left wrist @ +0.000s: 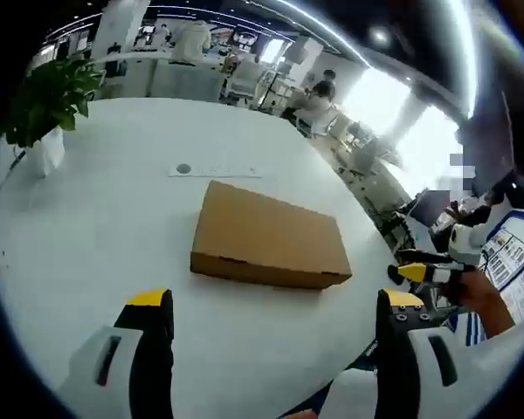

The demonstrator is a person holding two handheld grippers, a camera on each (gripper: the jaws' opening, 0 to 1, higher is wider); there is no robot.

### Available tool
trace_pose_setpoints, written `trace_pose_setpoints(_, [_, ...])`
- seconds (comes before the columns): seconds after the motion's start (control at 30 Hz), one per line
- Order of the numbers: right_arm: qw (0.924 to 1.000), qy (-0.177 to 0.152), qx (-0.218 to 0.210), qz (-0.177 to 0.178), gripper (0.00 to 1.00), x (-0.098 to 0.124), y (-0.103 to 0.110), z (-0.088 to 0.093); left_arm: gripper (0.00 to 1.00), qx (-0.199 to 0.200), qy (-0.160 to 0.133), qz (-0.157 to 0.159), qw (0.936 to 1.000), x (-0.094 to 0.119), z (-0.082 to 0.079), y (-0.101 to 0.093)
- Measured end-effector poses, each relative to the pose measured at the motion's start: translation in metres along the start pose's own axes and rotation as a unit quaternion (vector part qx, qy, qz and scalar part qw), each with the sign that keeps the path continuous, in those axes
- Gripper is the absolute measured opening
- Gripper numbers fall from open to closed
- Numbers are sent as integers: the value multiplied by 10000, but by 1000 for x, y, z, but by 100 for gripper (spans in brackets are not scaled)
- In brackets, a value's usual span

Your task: Operate the shoe box by opening the lid, removing the specified soft item, and placing it in the target area until the item is outside and the box remains undamaged.

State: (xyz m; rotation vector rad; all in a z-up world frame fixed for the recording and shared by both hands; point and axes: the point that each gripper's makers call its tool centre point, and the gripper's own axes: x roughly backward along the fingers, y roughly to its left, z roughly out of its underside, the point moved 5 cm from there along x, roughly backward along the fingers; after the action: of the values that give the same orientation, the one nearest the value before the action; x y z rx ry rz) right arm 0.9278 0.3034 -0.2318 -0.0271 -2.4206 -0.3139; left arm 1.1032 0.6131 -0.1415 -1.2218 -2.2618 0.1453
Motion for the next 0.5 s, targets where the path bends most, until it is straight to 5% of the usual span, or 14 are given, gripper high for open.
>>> trace_pose_setpoints(0.13, [10000,-17,-23,3,88,-2,-4,-3,90,-60,142,158,9998,2,1,-5])
trace_pose_setpoints(0.3, [10000,47,10,16,87,-6,-9,-4,98,-307,269,199,9990,-7,-1,-11])
trace_pose_setpoints(0.5, [10000,58,14,13,87,-10,-14,-9,99,-73,74,565,9984,-11,-11,-24])
